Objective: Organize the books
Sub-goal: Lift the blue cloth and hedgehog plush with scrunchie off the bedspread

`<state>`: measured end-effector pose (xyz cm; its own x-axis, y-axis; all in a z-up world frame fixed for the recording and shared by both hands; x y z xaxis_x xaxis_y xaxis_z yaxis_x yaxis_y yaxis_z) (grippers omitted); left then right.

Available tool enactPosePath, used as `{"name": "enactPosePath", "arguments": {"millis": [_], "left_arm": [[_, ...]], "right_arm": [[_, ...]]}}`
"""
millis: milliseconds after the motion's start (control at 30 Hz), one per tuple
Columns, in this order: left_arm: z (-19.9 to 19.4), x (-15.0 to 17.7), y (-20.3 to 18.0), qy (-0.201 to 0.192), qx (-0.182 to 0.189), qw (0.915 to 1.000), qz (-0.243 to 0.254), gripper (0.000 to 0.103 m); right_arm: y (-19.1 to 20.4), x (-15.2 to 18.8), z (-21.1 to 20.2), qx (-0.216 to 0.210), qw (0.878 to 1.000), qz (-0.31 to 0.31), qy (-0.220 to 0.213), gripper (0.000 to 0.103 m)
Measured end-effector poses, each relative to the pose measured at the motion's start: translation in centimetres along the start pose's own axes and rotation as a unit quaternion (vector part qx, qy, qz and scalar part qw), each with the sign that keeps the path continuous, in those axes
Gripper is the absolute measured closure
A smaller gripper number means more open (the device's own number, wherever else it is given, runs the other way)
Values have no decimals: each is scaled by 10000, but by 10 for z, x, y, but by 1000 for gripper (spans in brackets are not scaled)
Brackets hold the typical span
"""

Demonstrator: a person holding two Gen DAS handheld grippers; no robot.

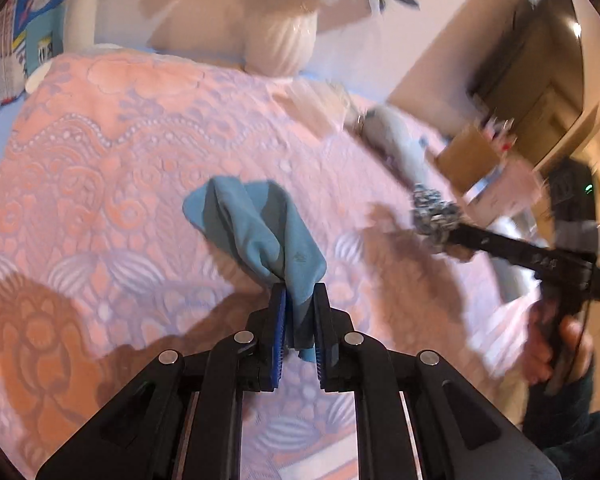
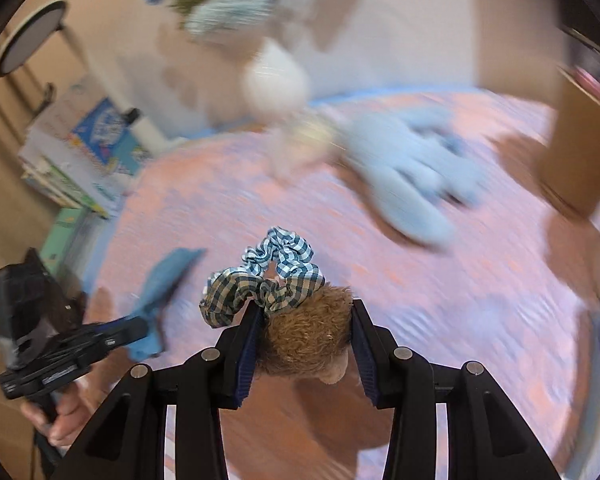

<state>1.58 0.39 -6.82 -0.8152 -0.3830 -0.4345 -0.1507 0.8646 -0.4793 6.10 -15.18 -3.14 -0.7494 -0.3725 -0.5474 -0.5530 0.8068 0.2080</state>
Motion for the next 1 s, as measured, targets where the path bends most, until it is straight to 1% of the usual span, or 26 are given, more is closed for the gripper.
{"name": "enactPosePath", "arguments": {"millis": [33, 100, 167, 200, 233, 267, 300, 400, 467, 500, 533, 567, 600, 633, 667, 700, 733, 767, 833, 900, 1000], "left_arm": [[2, 1, 0, -19, -89, 10000, -17, 77], [1, -6, 6, -165, -207, 9994, -211, 65], [-5, -12, 18, -374, -422, 9978, -354, 57], [-7, -19, 22, -461, -509, 9967, -426, 41], [-7, -22, 25, -536, -583, 9957, -490, 24], [-7, -27, 28, -616, -652, 9944, -562, 21], [-7, -30, 28, -643, -661, 9940, -593, 21], [6, -34, 20, -485, -614, 9954, -551, 21], [19, -31, 13, -383, -738, 9957, -420, 21], [25, -30, 11, -348, -857, 9952, -323, 22], [28, -29, 10, -319, -1005, 9941, -244, 31], [31, -27, 10, -351, -1282, 9911, -99, 46], [32, -26, 9, -388, -1488, 9881, 61, 56], [32, -25, 7, -363, -1562, 9869, 153, 73], [31, -25, 5, -349, -1581, 9867, 158, 86], [30, -25, 3, -335, -1546, 9873, 121, 91], [28, -25, -1, -340, -1484, 9883, 111, 93], [25, -25, -6, -380, -1422, 9890, 133, 94], [17, -27, -21, -510, -1253, 9905, 251, 94], [9, -29, -46, -646, -1055, 9913, 444, 94], [1, -33, -97, -825, -610, 9917, 778, 94]], "right_arm": [[-8, 7, -2, 42, 10000, 46, 17, 61], [-17, 18, -2, 103, 9999, 69, 57, 61], [-22, 27, 0, 189, 9998, 1, 96, 61], [-22, 30, 1, 195, 9998, -36, 90, 59], [-22, 32, 3, 178, 9998, -74, 82, 54], [-21, 34, 4, 161, 9998, -92, 103, 50], [-22, 36, 6, 136, 9998, -103, 139, 44], [-20, 42, 10, 79, 9997, -175, 178, 43], [-18, 43, 9, 46, 9997, -203, 125, 42], [-18, 44, 9, 16, 9998, -190, 104, 40], [-18, 46, 8, -24, 9998, -169, 77, 39], [-18, 47, 7, -41, 9998, -167, 53, 39], [-17, 47, 7, -31, 9998, -181, 41, 38], [-16, 47, 7, 6, 9998, -220, 33, 39], [-15, 47, 7, 39, 9997, -255, 6, 39], [-14, 46, 7, 66, 9996, -286, -31, 40], [-13, 46, 6, 86, 9995, -302, -73, 52], [-12, 45, 6, 85, 9995, -299, -99, 60], [-14, 44, 2, 38, 9996, -218, -161, 61], [-19, 40, -10, -17, 9994, -42, -331, 61], [-36, 30, -43, 109, 9976, 145, -672, 61]]}}
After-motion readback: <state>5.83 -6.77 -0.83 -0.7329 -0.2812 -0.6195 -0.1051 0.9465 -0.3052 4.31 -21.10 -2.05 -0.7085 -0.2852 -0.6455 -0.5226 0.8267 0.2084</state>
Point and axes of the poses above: each gripper's, at about its wrist camera, not at the fingertips, and z roughly the way its jaws point, y to its left, x to its underside, the point moved 10 cm from there along z, roughly the way its jaws point, and after that the axes turned 10 degrees about -z, right-handed, at the moved point
